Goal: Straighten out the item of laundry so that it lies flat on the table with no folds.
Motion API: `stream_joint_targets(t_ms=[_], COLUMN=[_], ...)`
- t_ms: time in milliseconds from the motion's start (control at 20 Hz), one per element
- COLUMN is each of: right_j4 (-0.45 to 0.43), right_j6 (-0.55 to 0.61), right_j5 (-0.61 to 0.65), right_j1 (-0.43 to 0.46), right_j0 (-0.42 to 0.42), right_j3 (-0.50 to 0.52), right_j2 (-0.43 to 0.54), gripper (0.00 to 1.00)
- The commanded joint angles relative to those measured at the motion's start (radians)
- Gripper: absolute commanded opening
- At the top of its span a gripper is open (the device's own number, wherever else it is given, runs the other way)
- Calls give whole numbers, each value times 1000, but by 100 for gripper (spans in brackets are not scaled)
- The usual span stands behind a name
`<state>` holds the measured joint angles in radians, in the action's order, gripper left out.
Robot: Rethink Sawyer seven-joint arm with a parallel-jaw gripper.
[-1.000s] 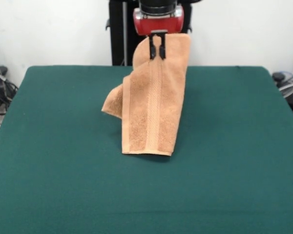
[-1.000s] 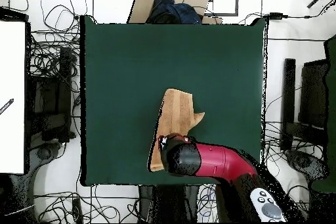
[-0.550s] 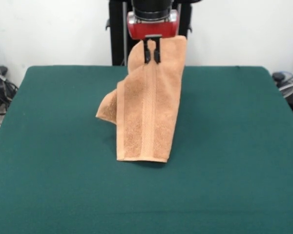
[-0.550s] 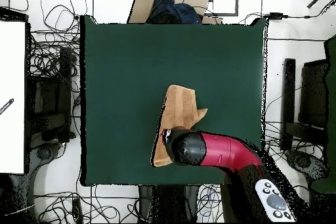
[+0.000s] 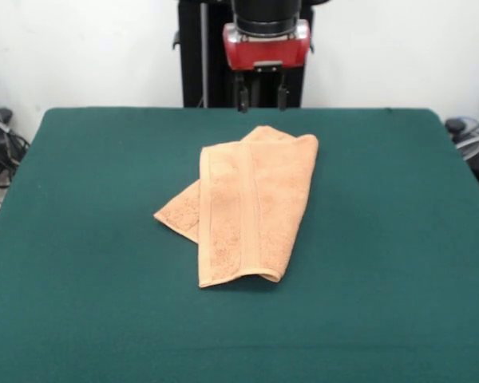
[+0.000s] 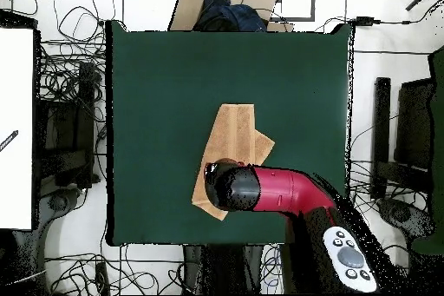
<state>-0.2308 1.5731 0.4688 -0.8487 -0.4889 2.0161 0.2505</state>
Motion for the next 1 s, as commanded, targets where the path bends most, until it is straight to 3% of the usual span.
stream_joint_targets(t_ms=[50, 750, 1000], right_j4=[-30, -17, -15], right_j6=[79, 88, 69], right_j5=[31, -55, -93], right_j1=[0, 100, 189], right_j0=[32, -14, -57], right_j3=[-23, 4, -8], right_j2=[1, 26, 58], gripper=[100, 100, 100])
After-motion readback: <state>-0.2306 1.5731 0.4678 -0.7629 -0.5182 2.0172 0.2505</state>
